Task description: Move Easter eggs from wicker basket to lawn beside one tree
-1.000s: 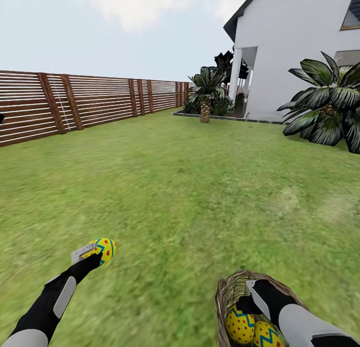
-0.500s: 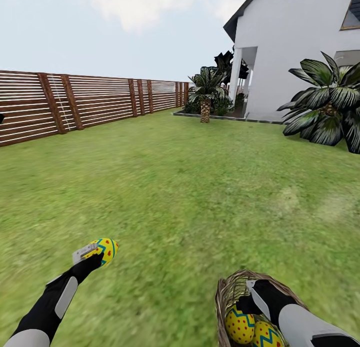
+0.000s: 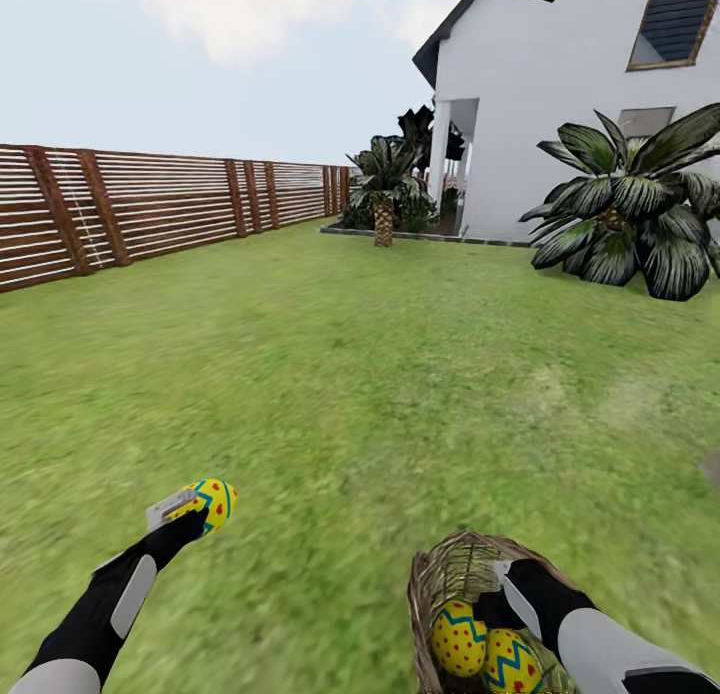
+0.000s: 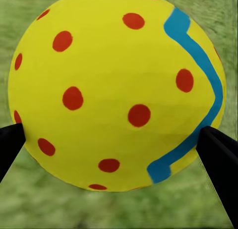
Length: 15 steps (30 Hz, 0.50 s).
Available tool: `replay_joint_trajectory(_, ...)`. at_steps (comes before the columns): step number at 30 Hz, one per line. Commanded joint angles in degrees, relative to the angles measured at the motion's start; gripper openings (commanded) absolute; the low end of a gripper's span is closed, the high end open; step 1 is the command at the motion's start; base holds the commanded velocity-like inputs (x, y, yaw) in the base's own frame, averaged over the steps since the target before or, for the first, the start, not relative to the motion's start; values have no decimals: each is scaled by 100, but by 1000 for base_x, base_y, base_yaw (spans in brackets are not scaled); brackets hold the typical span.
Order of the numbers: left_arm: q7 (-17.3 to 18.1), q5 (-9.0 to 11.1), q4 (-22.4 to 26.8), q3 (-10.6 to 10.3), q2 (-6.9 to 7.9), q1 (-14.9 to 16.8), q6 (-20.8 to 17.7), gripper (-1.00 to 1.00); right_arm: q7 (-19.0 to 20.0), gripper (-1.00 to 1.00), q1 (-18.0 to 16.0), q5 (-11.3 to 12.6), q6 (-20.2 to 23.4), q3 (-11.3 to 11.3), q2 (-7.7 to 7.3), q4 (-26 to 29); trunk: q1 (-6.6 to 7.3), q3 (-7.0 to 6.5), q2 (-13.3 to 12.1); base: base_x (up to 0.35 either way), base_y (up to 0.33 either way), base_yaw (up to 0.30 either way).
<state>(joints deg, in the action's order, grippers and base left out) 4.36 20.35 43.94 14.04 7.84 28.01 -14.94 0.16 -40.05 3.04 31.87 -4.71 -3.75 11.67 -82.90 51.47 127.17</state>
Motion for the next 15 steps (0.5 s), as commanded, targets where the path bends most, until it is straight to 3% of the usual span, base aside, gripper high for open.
replay_joint_trajectory(1, 30, 40, 9, 20, -2, 0, -42, -100, 2, 100, -2, 30, 30, -48, -3, 9, 1, 2, 2, 0, 0, -289)
replay_joint_trajectory(15, 22, 40, 9, 20, 7, -2, -35, -100, 2, 100, -2, 18, 27, -48, -3, 9, 1, -4, 2, 0, 0, -27)
